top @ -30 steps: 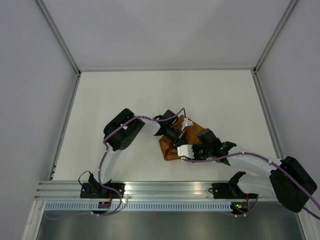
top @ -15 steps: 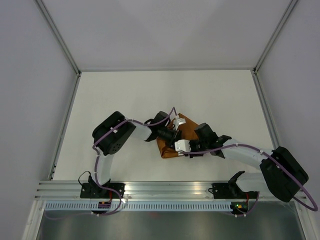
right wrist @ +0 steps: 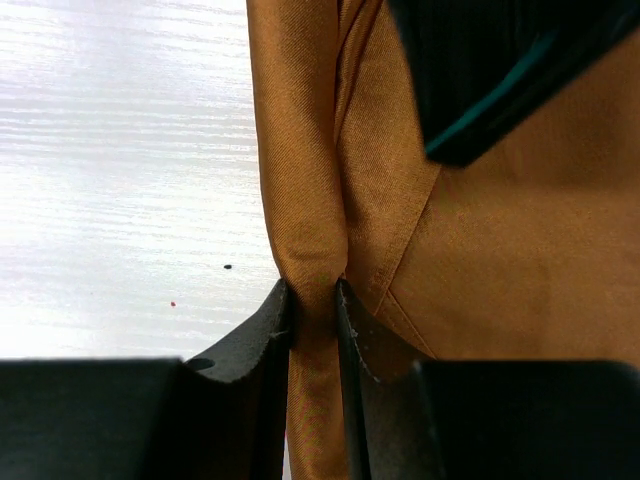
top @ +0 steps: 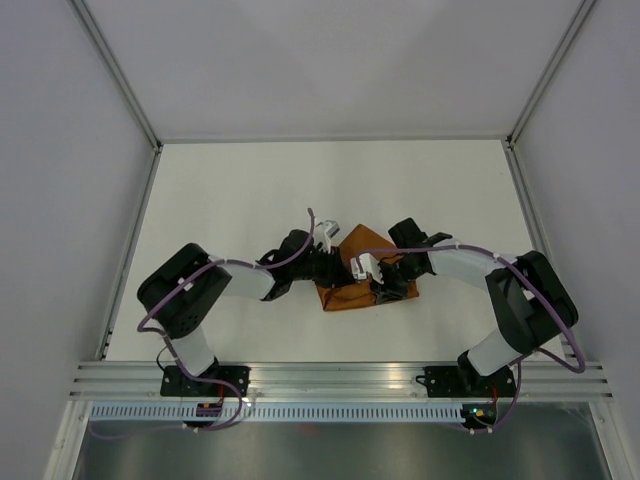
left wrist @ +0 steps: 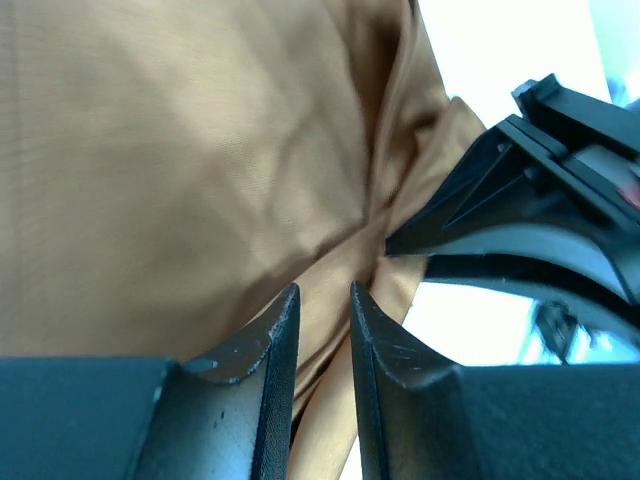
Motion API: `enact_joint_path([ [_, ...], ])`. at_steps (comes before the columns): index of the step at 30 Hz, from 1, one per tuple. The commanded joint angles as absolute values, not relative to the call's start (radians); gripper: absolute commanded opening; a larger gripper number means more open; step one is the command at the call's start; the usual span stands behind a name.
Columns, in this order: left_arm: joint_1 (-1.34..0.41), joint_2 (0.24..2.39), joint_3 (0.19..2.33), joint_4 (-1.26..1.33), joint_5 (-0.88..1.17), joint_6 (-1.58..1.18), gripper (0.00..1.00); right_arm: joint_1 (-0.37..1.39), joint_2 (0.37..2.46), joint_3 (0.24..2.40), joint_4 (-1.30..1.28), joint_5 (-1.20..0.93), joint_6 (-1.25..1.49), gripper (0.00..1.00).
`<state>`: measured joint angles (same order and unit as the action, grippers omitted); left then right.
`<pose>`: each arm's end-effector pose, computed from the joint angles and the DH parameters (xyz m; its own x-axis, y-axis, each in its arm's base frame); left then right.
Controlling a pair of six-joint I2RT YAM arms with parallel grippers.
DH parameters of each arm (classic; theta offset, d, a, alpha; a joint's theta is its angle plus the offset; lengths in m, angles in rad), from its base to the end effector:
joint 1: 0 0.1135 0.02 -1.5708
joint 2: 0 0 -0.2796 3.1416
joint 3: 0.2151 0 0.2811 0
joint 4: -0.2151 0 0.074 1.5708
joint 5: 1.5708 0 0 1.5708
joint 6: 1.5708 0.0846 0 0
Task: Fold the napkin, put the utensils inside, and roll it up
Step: Roll the napkin at the center of the board.
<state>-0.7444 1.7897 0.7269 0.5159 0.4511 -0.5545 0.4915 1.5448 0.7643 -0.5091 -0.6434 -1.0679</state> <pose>0.2655 -0.2947 0.0976 -0.7904 0.0839 -0.6068 0.5499 0.5338 -0.6425 0.2312 0.1813 0.1063 0.0512 -0.7677 -0.6387 -0.9949 -0.0952 0.0346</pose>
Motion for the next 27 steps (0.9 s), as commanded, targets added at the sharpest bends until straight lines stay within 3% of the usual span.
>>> enact_joint_path([
  [1, -0.739, 1.659, 0.632, 0.676, 0.199, -0.583, 0.32, 0.45, 1.643, 0.798, -0.688, -0.652, -1.138, 0.1],
  [5, -0.762, 1.487, 0.517, 0.707, 0.037, -0.526, 0.33, 0.416, 1.738, 0.876, -0.771, -0.68, -1.169, 0.11],
  [10, -0.86, 1.417, 0.541, 0.606, -0.109, -0.304, 0.33, 0.402, 1.876, 0.992, -0.874, -0.68, -1.184, 0.11],
  [27, -1.167, 1.612, 0.732, 0.434, -0.344, 0.113, 0.36, 0.374, 2.094, 1.178, -1.019, -0.676, -1.164, 0.11],
])
